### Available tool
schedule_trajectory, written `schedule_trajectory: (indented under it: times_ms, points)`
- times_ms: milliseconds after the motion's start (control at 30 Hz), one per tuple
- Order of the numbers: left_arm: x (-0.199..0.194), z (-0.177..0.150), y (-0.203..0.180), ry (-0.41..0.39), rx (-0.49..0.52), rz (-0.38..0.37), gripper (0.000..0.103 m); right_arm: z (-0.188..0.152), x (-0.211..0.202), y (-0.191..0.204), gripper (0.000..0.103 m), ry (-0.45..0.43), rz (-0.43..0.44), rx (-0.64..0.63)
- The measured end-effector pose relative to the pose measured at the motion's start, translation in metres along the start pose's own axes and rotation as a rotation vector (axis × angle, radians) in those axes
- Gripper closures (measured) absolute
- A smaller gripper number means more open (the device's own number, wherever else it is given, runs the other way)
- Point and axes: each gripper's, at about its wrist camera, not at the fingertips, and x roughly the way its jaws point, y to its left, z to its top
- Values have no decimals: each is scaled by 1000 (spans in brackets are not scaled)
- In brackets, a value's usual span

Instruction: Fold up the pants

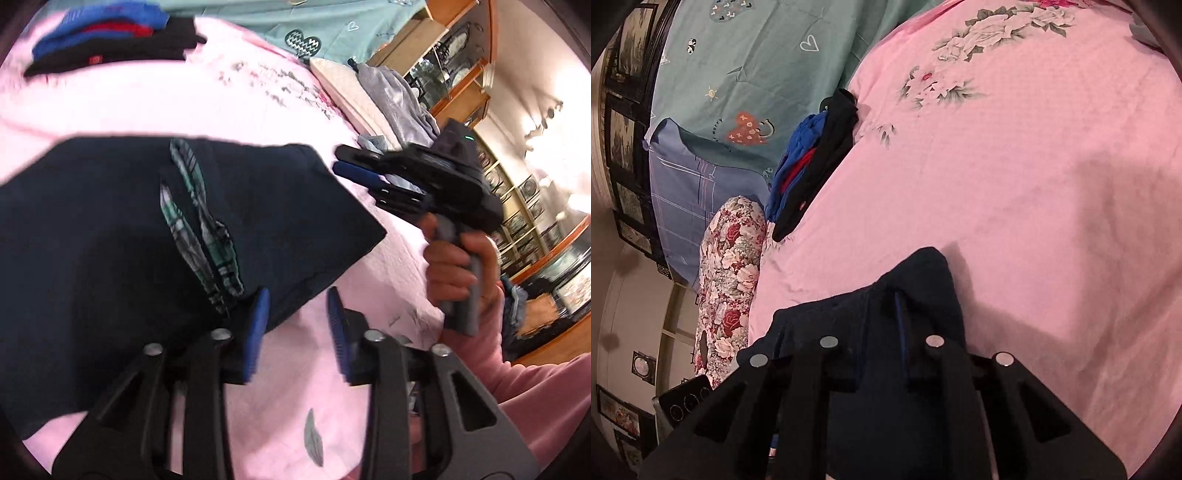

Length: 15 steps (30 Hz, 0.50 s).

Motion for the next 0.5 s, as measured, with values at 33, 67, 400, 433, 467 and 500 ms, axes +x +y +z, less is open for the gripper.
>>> schedule_trajectory:
  times_ms: [33, 67, 400, 433, 467, 500]
  points:
    - [-7, 2, -9, -30, 26, -7, 42, -5, -7, 4, 77, -12, -2, -4]
    - [-13, 6, -13, -56, 50, -6, 34, -12, -19, 12, 76, -32, 16, -30]
    - [7, 16, 9, 7, -16, 66, 33, -66, -36, -1, 66, 45, 49, -1]
    - [2, 17, 6, 1, -4, 77, 33, -66, -40, -2, 66, 50, 51, 7]
    - [-3, 18, 2, -7, 7, 86, 33, -65, -43, -2, 65, 57, 42, 15]
    - [-8, 20, -1, -19, 15, 93, 32, -62, -45, 0, 65, 67, 32, 17]
